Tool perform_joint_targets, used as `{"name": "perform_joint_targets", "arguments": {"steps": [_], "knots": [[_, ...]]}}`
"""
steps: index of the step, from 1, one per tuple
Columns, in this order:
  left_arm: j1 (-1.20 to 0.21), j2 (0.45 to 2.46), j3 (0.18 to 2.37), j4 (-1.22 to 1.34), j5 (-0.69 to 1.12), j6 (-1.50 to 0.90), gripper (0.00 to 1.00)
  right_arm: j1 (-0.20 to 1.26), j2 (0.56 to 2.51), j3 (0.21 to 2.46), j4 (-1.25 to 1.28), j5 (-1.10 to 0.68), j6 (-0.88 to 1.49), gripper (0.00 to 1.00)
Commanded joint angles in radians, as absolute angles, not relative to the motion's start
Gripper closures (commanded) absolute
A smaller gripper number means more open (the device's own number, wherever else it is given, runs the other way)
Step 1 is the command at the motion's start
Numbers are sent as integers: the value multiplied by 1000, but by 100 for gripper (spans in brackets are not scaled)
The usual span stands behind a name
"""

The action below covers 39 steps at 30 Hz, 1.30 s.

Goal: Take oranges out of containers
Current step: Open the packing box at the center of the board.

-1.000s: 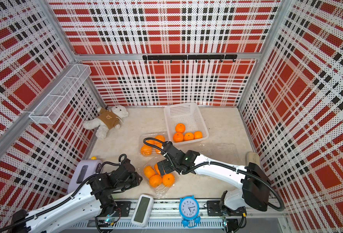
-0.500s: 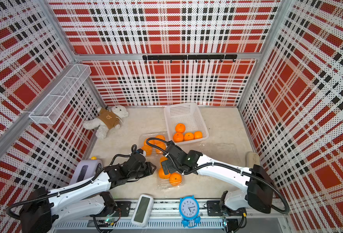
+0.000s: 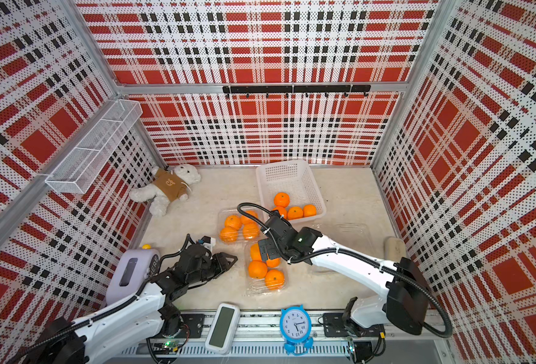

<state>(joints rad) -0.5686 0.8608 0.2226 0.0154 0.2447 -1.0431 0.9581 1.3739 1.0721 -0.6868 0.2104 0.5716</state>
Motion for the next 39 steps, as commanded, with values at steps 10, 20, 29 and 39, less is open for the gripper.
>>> {"name": "perform_joint_targets", "arguments": {"steps": [10, 20, 29, 39], "knots": [[-497, 1030, 218, 320, 468, -1000, 51, 930, 1366, 1010, -473, 101, 546, 0], [-490, 1067, 191, 387, 502, -978, 67, 896, 1385, 986, -408, 27, 566, 0], [-452, 1050, 171, 309, 501, -943, 70, 882, 1420, 997, -405, 13, 574, 0], [-448, 1050, 173, 299, 517, -933, 71, 880, 1462, 1001, -387, -8, 577, 0]]}}
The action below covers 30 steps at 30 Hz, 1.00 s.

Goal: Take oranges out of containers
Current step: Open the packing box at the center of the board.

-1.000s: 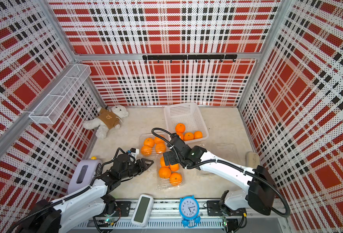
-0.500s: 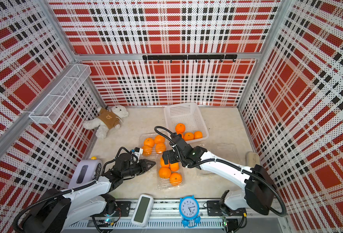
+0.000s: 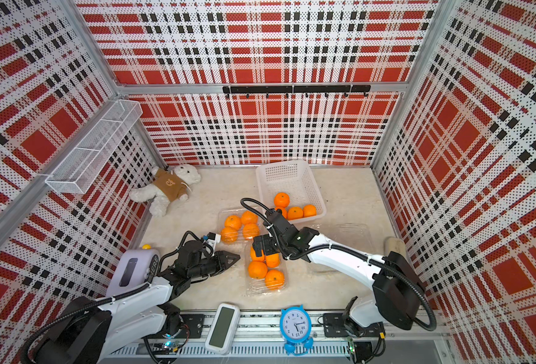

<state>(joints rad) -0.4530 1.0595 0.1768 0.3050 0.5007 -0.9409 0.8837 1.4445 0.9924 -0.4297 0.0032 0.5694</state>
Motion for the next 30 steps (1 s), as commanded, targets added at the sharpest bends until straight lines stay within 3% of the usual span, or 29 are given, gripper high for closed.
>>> {"name": "perform_joint_targets", "arguments": {"steps": [1, 30], "knots": [[-447, 1048, 175, 299, 519, -931, 71, 880, 1465, 1003, -386, -7, 578, 0], [-515, 1131, 215, 375, 508, -942, 69, 878, 1504, 995, -359, -48, 591, 0]]}}
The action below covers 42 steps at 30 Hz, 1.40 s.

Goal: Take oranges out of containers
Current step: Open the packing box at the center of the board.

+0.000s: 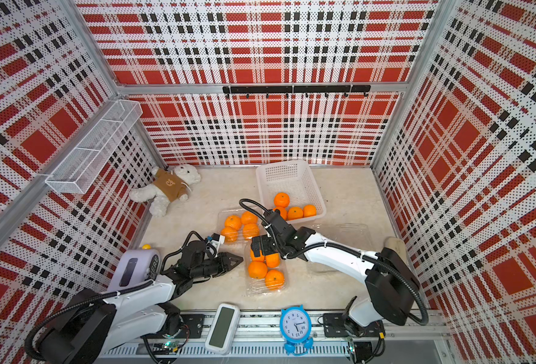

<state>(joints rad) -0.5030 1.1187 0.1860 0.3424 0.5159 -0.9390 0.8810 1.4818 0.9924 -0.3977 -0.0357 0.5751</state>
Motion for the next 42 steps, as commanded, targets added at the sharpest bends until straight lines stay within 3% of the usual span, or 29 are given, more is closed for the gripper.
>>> {"name": "perform_joint_targets", "arguments": {"steps": [1, 23, 26, 30, 37, 42], "knots": [[-518, 1139, 218, 375, 503, -941, 69, 878, 1505, 994, -356, -49, 591, 0], [-589, 1313, 247, 513, 475, -919, 71, 879, 1535, 1008, -368, -70, 586, 0], [-592, 1318, 250, 508, 471, -910, 84, 880, 1545, 1050, -429, -45, 575, 0], [-595, 1309, 253, 524, 469, -915, 100, 908, 1546, 1143, -595, 93, 571, 0], [-612, 1232, 266, 505, 465, -941, 100, 1030, 1620, 1370, -981, 425, 633, 0], [-625, 1166, 263, 431, 413, -945, 100, 1120, 1675, 1486, -1157, 540, 707, 0]]}}
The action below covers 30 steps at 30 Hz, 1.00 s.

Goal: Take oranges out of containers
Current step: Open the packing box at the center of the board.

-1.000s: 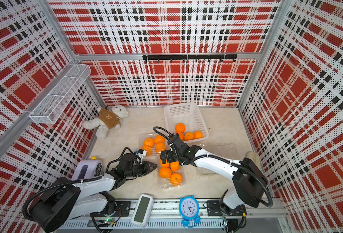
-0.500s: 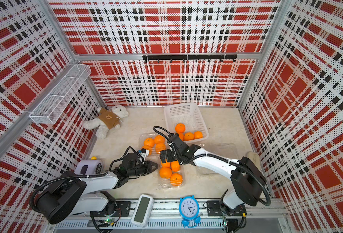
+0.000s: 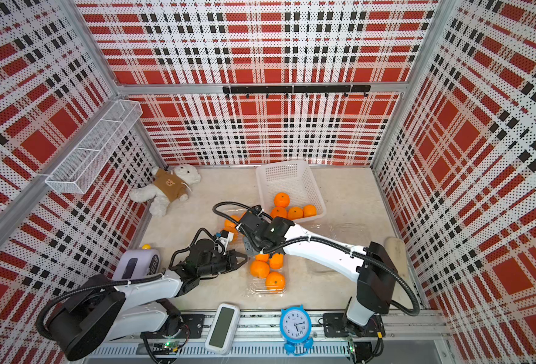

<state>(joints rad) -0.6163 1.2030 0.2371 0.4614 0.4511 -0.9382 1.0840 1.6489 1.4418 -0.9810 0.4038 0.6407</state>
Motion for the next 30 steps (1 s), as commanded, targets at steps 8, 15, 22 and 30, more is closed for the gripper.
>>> {"name": "perform_joint_targets", "arguments": {"steps": [8, 15, 22, 30], "knots": [[-628, 1107, 220, 406, 352, -955, 100, 1162, 1718, 1471, -1000, 396, 724, 0], [-630, 1106, 210, 438, 346, -948, 100, 1179, 1837, 1529, -986, 353, 769, 0], [-637, 1122, 197, 528, 377, -965, 100, 1183, 1916, 1571, -985, 350, 796, 0], [-648, 1068, 177, 538, 361, -960, 100, 1183, 2001, 1649, -1145, 464, 826, 9]]}}
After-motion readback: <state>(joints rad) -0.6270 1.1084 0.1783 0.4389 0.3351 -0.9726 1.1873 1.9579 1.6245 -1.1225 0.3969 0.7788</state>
